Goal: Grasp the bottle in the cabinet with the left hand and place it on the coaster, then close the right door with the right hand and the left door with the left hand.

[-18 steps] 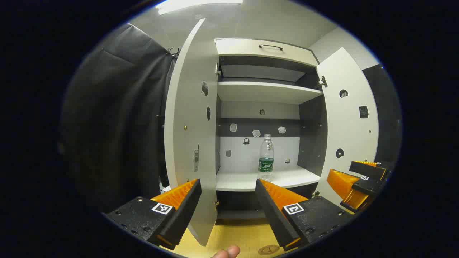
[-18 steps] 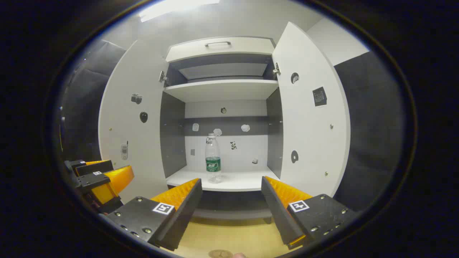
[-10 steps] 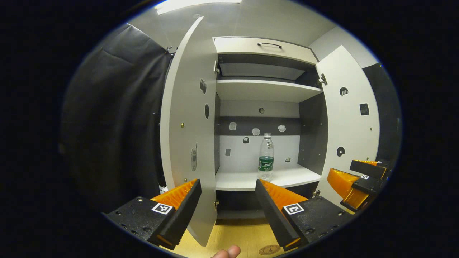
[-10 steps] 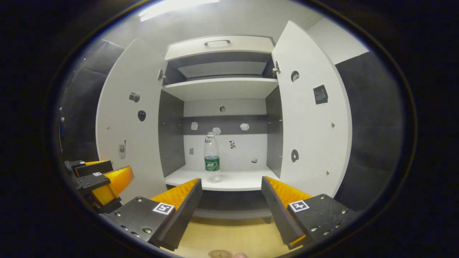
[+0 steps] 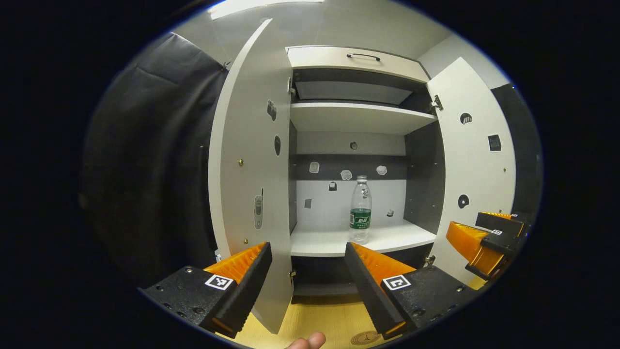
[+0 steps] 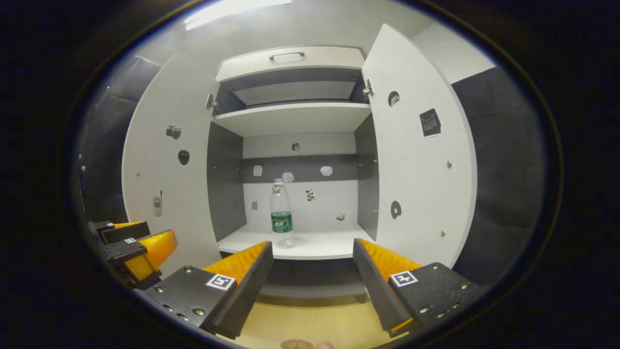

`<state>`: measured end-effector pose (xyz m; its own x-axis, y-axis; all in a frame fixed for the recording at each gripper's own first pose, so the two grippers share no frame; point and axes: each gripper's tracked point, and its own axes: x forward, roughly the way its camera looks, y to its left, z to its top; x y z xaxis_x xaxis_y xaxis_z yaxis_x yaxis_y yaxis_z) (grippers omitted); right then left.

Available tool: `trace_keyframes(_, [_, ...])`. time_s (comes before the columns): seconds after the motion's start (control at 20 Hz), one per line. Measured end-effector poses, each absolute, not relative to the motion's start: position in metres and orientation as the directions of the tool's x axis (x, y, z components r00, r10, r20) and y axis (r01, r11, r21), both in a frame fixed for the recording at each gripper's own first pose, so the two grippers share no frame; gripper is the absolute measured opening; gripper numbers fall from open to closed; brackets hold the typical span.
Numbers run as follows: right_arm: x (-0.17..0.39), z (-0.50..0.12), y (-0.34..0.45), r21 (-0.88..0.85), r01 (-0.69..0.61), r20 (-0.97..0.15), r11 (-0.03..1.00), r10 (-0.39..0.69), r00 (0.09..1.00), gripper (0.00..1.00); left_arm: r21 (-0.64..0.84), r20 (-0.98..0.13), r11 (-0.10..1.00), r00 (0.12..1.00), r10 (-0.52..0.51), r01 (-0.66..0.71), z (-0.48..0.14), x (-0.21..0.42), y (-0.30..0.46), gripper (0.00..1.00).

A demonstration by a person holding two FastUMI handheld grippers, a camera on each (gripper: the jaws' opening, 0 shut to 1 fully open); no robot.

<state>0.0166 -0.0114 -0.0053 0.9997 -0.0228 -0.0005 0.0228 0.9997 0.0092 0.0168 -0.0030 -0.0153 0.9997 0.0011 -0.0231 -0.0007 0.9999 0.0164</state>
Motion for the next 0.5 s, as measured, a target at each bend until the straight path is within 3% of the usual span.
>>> trace_keyframes(0.3, [0.022,-0.007,-0.014,0.003,0.013,-0.006,1.0,-0.013,1.0,1.0,0.022,-0.028,1.0,1.0,0.0,0.001,-0.018,0.024,-0.005,0.99])
trace_keyframes(0.5, [0.024,-0.006,-0.015,0.001,0.015,-0.001,1.0,-0.015,1.0,1.0,0.024,-0.03,1.0,1.0,-0.008,0.008,-0.019,0.029,-0.01,0.96])
